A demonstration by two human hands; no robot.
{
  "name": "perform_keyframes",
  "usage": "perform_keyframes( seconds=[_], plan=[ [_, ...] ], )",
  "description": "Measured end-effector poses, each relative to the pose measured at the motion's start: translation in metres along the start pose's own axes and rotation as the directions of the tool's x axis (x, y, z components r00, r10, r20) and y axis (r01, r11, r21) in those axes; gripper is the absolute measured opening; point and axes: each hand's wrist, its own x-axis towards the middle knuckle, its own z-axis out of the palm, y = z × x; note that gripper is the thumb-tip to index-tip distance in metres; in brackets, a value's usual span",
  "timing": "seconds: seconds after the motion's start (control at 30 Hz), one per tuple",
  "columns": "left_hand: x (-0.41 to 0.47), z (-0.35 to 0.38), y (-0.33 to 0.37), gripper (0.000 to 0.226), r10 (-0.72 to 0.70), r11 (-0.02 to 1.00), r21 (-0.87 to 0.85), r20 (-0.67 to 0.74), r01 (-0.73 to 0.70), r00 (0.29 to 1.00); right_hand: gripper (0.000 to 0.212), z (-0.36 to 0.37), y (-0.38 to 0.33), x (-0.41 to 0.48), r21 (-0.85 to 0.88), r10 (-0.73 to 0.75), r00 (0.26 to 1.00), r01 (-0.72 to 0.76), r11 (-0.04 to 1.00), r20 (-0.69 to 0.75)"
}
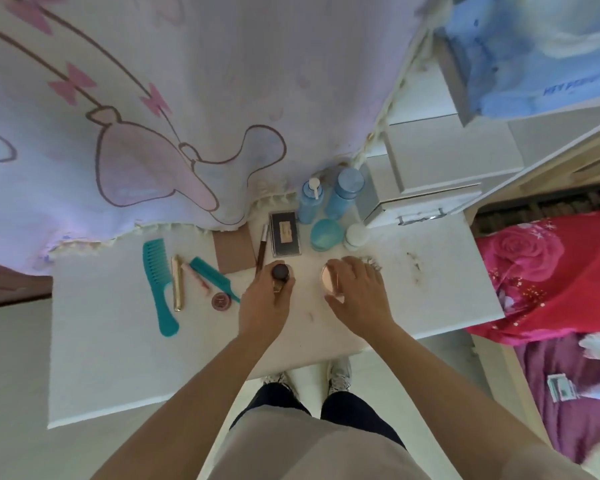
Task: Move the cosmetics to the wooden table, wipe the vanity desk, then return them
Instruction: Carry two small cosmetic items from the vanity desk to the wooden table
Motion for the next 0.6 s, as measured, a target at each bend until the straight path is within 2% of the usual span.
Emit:
perform_keyframes(
  seconds=[0.13, 0.27, 0.33, 0.43, 0.6],
  plan=[
    [-0.017, -0.036, 0.012, 0.026, -0.015, 1.0, 0.005, -0.15, 0.016, 0.989, 0.062, -0.028, -0.018, 0.011, 0.108, -0.131, 0.99, 0.135, 0.985, -0.046],
    [-0.051, -0.07, 0.023, 0.031, -0.095, 0.992, -0.11, -0.395, 0.056, 0.914, 0.059, -0.051, -0.042, 0.025, 0.237, -0.319, 0.942, 0.335, 0.912, -0.105],
    [-0.077, -0.085, 0.023, 0.025, -0.119, 0.988, -0.143, -0.505, 0.052, 0.855, 0.058, -0.056, -0.059, 0.026, 0.269, -0.401, 0.903, 0.428, 0.863, -0.153],
    [-0.129, -0.111, 0.018, 0.025, -0.171, 0.983, -0.165, -0.662, 0.08, 0.73, 0.059, -0.063, -0.099, 0.02, 0.319, -0.531, 0.833, 0.55, 0.772, -0.153],
    [-0.234, -0.17, -0.01, 0.025, -0.324, 0.946, -0.266, -0.786, 0.184, 0.527, 0.059, -0.064, -0.198, -0.025, 0.388, -0.758, 0.626, 0.754, 0.53, -0.18]
  ],
)
